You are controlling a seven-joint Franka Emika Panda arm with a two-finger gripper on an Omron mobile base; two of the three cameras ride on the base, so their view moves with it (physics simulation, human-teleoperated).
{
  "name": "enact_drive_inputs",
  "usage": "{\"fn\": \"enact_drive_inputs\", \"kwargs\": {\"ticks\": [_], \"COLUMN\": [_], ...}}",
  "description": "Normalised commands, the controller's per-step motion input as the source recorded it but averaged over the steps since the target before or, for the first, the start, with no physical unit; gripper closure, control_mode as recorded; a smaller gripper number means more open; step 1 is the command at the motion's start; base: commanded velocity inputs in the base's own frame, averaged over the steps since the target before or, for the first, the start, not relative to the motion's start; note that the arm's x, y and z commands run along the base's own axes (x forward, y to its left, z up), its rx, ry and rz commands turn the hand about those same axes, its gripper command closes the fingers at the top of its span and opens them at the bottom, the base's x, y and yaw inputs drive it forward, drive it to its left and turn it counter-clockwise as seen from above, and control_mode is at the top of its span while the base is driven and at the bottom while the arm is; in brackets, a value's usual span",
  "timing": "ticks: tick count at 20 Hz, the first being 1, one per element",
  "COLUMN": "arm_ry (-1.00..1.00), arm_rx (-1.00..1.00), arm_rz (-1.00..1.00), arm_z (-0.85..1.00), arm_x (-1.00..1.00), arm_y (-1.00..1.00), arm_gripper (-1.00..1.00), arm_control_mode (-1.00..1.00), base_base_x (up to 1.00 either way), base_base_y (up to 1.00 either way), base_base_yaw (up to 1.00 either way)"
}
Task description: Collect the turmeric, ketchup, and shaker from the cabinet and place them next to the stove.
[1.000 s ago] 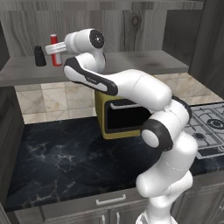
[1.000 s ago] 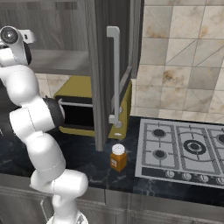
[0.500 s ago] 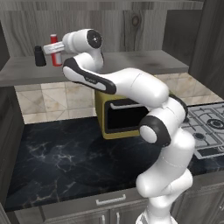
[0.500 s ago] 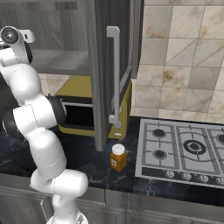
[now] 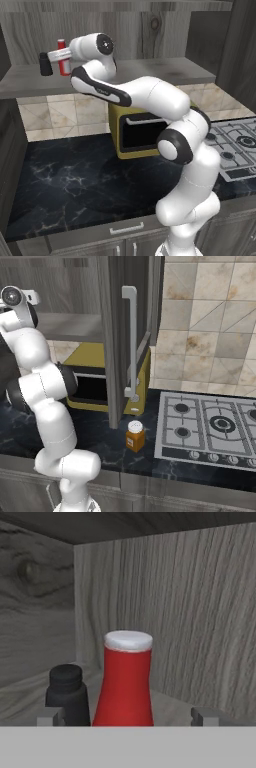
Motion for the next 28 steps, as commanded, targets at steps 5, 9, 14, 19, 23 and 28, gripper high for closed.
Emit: {"fn": "enact_drive_inputs", "kwargs": {"ticks": [5,9,14,19,23,28], "arm_ry": [0.00,0.00,0.00,0.00,0.01,0.00], "arm_rx": [0.01,0.02,0.03,0.04,0.04,0.01], "arm_rz": [0.00,0.00,0.00,0.01,0.01,0.00], "arm_z": [-0.04,0.00,-0.02,-0.04,-0.07,-0.02], "arm_x": [0.01,0.03,0.04,0.05,0.07,0.02], "arm_y": [0.13,0.01,0.00,0.00,0.01,0.00], "arm_gripper": [-1.00,-1.00,-1.00,-1.00,1.00,1.00], "arm_control_mode": [-1.00,-1.00,-1.00,-1.00,-1.00,-1.00], "base_base_x": [0.00,0.00,0.00,0.00,0.00,0.00], "base_base_y": [0.00,0.00,0.00,0.00,0.00,0.00], "base_base_yaw": [0.00,0.00,0.00,0.00,0.00,0.00]}}
